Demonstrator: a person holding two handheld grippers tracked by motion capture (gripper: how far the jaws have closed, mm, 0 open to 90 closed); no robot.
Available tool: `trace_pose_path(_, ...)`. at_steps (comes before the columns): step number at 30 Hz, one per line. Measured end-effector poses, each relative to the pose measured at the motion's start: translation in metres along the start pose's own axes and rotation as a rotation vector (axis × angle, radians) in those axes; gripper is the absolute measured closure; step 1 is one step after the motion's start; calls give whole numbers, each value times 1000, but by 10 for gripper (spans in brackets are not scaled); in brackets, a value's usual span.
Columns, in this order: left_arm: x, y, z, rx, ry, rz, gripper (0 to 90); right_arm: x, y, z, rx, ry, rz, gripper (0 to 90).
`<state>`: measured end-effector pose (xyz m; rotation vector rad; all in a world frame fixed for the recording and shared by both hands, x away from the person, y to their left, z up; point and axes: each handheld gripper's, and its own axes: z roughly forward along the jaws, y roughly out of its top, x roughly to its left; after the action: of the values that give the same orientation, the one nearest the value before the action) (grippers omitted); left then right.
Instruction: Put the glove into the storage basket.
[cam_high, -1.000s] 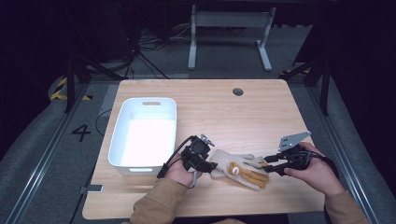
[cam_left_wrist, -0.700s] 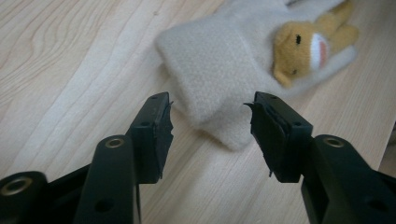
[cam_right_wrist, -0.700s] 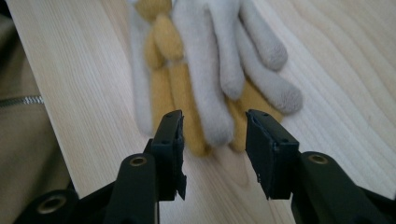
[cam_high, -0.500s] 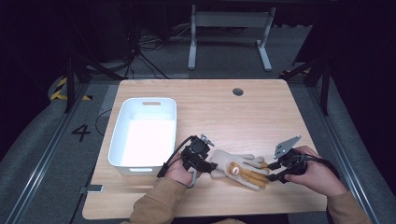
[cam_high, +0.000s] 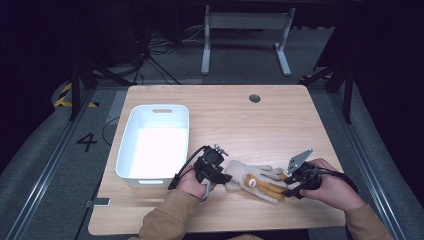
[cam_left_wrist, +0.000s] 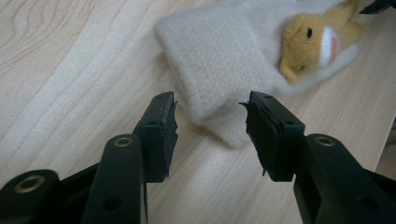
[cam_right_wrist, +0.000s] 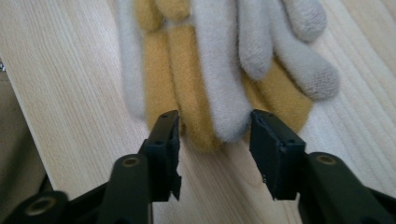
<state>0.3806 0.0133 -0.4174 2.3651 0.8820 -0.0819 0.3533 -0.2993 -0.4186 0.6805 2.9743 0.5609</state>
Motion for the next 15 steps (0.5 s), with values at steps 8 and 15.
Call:
trace_pose_path(8, -1, -1, 5, 29, 18, 40, 566, 1, 2, -2, 8, -16, 26, 842)
trace_pose_path(15, 3, -2, 10, 39, 24, 3, 536, -1, 1, 1, 15, -4, 47, 849)
